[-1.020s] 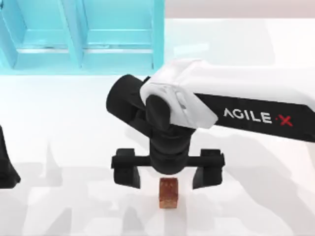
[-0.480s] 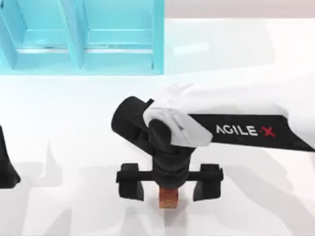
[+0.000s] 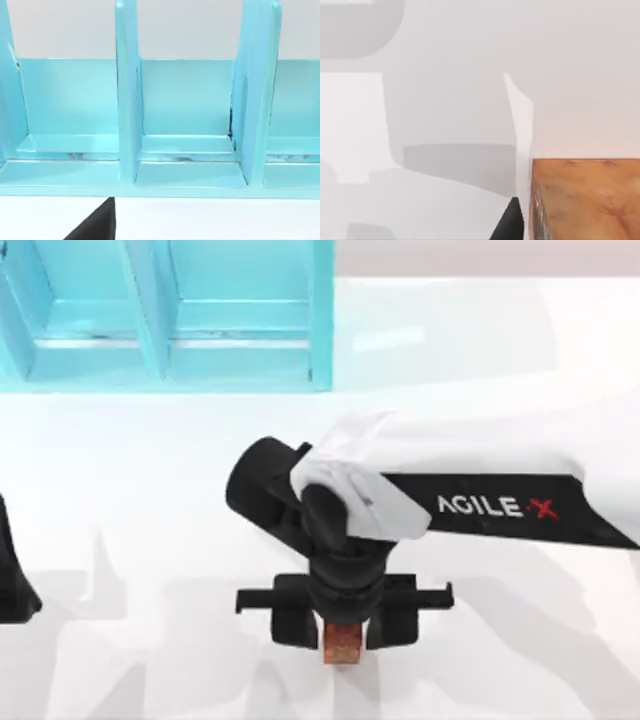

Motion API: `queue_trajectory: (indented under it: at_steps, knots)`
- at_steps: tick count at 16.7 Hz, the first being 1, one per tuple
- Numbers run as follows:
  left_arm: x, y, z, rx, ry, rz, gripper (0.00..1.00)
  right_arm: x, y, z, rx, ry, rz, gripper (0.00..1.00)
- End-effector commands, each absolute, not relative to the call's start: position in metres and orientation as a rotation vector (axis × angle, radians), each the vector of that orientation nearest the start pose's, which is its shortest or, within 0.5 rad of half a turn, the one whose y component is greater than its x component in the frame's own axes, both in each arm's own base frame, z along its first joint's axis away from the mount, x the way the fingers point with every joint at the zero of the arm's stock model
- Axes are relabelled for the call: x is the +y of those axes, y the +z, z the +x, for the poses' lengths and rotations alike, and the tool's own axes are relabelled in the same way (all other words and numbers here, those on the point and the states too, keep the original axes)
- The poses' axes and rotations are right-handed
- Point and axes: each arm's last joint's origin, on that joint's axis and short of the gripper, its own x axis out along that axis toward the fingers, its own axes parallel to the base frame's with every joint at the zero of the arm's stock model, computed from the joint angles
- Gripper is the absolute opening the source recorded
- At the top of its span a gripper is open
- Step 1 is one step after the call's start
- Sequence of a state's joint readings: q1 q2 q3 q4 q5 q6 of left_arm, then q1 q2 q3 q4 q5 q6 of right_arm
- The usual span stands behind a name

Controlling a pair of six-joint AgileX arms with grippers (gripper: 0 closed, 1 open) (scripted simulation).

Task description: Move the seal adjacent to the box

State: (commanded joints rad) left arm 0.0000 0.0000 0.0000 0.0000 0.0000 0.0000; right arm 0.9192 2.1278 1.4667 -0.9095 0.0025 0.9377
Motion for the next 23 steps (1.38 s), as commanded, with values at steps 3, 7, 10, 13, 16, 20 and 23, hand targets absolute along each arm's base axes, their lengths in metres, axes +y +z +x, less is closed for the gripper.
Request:
queue_trajectory:
  at_steps: [3, 7, 10, 13, 16, 20, 23]
  knots:
    - [-0.001, 0.160, 0.106, 0.000, 0.000, 0.000, 1.00, 0.317, 0.122, 0.237, 1.571, -0.008, 0.008, 0.10]
    - [-0.001, 0.160, 0.106, 0.000, 0.000, 0.000, 1.00, 0.317, 0.122, 0.237, 1.571, -0.008, 0.008, 0.00]
    - [-0.001, 0.160, 0.106, 0.000, 0.000, 0.000, 1.00, 0.317, 0.122, 0.237, 1.571, -0.008, 0.008, 0.00]
    - [-0.001, 0.160, 0.106, 0.000, 0.000, 0.000, 1.00, 0.316, 0.122, 0.238, 1.569, -0.009, 0.011, 0.00]
    - [-0.001, 0.160, 0.106, 0.000, 0.000, 0.000, 1.00, 0.317, 0.132, 0.239, 1.568, -0.008, 0.013, 0.00]
    - [-0.001, 0.160, 0.106, 0.000, 0.000, 0.000, 1.00, 0.316, 0.160, 0.239, 1.570, -0.011, 0.011, 0.00]
    - [-0.001, 0.160, 0.106, 0.000, 0.000, 0.000, 1.00, 0.316, 0.172, 0.238, 1.569, -0.009, 0.011, 0.00]
